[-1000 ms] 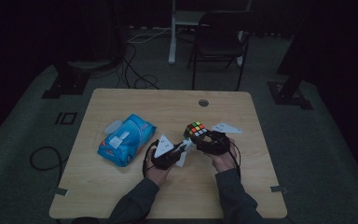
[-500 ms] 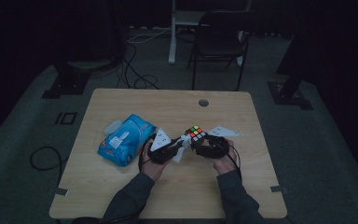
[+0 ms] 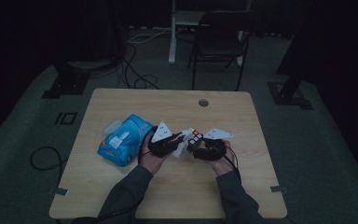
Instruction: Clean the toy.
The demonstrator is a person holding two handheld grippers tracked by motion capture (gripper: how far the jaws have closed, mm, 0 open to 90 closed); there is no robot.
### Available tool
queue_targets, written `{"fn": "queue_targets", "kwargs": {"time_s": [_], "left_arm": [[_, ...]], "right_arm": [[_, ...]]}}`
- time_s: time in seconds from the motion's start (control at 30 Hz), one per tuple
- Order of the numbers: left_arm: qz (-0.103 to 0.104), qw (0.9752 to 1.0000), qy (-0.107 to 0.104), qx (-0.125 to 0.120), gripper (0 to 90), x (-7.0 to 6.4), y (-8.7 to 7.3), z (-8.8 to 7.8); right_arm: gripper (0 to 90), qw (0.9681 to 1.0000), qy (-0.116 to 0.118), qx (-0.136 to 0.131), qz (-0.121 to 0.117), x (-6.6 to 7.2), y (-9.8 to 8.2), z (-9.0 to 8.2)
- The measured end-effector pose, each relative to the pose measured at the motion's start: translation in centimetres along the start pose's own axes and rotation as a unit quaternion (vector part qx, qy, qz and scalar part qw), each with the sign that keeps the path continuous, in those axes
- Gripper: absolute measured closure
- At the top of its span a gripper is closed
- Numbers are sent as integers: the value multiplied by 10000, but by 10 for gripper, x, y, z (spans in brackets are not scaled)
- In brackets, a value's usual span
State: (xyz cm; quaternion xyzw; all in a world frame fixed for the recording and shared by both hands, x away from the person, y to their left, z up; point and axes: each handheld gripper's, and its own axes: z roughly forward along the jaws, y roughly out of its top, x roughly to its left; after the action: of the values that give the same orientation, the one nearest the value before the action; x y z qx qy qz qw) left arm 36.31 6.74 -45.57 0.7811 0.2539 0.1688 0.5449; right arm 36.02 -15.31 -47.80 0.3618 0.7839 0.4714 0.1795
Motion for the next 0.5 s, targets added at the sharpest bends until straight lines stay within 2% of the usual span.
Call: {"fn": "queue_targets", "kwargs": {"time_s": [0.13,0.17,0.3,0.5], "left_arm": [[-11,9999,-100,51,842,2,3,2],[-32,9997,-216,72,842,4,4,3],[12,9993,-352,140,843,6,4,3],[66,9984,-505,228,842,6,5,4]], "right_arm": [[346,10000,13,36,-92,1,0,0],[346,9999,24,54,-112,1,-1,1],[346,9993,152,92,-340,3,-1,1],[346,9981,290,165,-525,4,-1,1]]}}
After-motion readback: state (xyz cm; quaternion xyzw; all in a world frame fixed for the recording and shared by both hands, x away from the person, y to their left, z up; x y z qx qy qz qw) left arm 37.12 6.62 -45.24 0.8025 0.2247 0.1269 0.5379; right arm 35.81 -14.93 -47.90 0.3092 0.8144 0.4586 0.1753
